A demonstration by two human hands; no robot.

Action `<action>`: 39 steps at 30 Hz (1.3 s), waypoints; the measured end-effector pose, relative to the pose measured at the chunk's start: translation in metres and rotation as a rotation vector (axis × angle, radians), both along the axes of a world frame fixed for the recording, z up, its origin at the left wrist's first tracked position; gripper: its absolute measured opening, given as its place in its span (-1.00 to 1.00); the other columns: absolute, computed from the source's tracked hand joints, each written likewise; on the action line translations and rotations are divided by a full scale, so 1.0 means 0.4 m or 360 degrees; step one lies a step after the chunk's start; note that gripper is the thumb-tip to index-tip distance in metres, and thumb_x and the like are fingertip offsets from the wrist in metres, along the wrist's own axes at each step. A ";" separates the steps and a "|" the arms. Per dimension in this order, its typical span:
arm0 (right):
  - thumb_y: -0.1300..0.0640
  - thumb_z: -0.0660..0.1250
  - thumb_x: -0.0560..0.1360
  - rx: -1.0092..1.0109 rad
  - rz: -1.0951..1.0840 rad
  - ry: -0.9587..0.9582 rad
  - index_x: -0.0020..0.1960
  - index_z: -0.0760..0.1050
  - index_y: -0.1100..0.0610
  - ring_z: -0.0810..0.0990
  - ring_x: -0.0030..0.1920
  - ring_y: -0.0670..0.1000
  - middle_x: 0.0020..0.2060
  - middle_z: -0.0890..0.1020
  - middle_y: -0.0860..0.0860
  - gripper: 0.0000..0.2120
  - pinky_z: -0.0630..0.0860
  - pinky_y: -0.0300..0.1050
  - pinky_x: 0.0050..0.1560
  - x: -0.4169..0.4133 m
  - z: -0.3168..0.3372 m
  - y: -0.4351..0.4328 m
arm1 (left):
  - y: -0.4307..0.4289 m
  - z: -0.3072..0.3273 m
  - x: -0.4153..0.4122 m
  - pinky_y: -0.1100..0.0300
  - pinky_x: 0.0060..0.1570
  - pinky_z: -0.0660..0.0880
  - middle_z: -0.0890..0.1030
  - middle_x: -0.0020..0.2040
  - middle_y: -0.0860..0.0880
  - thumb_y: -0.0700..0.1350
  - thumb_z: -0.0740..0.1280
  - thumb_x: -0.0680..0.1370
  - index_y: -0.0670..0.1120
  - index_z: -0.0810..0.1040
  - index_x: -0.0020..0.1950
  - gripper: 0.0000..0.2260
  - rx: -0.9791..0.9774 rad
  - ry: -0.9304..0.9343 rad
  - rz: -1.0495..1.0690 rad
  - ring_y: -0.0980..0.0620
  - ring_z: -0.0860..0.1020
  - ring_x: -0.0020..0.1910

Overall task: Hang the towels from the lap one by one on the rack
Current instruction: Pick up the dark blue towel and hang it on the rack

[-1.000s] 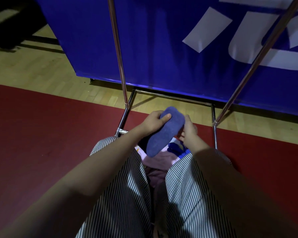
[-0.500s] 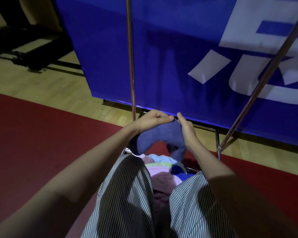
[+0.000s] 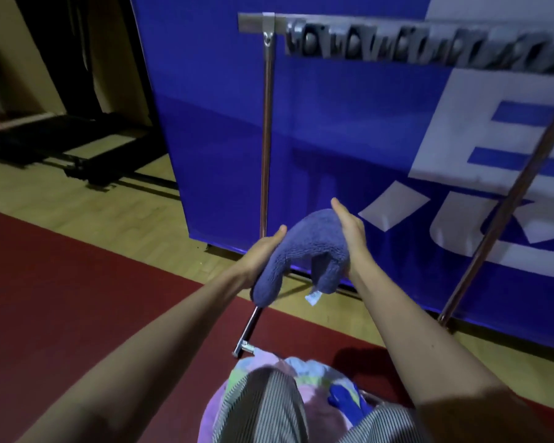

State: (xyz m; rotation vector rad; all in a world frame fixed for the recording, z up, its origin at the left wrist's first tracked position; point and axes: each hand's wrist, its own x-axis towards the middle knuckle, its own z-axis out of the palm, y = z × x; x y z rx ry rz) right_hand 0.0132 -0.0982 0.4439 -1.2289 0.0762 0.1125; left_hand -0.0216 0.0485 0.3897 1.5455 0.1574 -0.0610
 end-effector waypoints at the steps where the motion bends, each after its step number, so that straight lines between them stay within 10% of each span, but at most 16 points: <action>1: 0.05 0.33 0.50 0.0035 0.0013 0.0009 -0.35 0.45 0.15 0.52 -0.40 -0.02 -0.45 0.54 0.02 -0.71 0.45 -0.16 -0.28 0.014 0.023 0.009 | 0.010 0.021 0.020 0.13 -0.22 0.38 0.53 -0.30 -0.06 0.10 0.11 0.62 -0.12 0.56 -0.16 -0.61 -0.0107 -0.0057 0.0095 0.04 0.45 -0.29; 9: -0.07 0.15 0.57 0.0287 0.0204 -0.0176 -0.27 0.47 0.15 0.55 -0.44 -0.06 -0.54 0.58 -0.04 -0.63 0.45 -0.21 -0.37 0.183 0.268 0.100 | 0.102 0.353 0.202 0.19 -0.34 0.49 0.60 -0.39 -0.04 0.05 0.18 0.59 -0.15 0.53 -0.12 -0.70 -0.0527 -0.0477 0.0378 0.05 0.56 -0.40; 20: 0.09 0.19 0.55 0.0172 -0.0100 -0.0304 -0.36 0.38 0.09 0.34 -0.46 -0.07 -0.44 0.42 -0.03 -0.69 0.29 -0.25 -0.49 0.369 0.506 0.263 | 0.158 0.588 0.459 0.11 -0.14 0.42 0.52 -0.32 -0.01 0.11 0.11 0.61 -0.04 0.51 -0.25 -0.64 -0.0335 -0.0662 0.0702 0.01 0.48 -0.26; 26: -0.04 0.17 0.52 -0.0055 -0.0207 -0.0266 -0.33 0.47 0.09 0.47 -0.28 0.05 -0.32 0.54 0.02 -0.68 0.39 -0.08 -0.16 0.444 0.499 0.330 | 0.200 0.605 0.580 -0.12 0.19 0.47 0.62 -0.03 -0.17 0.22 0.12 0.52 -0.08 0.55 -0.15 -0.59 -0.0412 -0.0721 0.0720 -0.18 0.58 0.05; 36: 0.01 0.14 0.54 0.0325 -0.0343 -0.0480 -0.32 0.43 0.07 0.47 -0.26 0.04 -0.32 0.52 -0.03 -0.71 0.41 -0.08 -0.16 0.449 0.538 0.354 | 0.197 0.684 0.580 0.03 -0.12 0.50 0.51 -0.24 -0.15 0.19 0.16 0.56 -0.09 0.48 -0.26 -0.60 -0.0471 -0.0813 0.0603 -0.07 0.52 -0.19; 39: -0.03 0.05 0.57 -0.0161 -0.0441 -0.0442 0.00 0.55 0.17 0.50 -0.09 0.14 -0.11 0.56 0.09 -0.63 0.39 -0.06 -0.05 0.475 0.533 0.346 | 0.180 0.670 0.588 0.27 -0.41 0.41 0.41 -0.47 0.05 -0.28 0.16 0.54 -0.06 0.37 -0.37 -0.71 -0.0433 -0.0638 0.0590 0.06 0.40 -0.37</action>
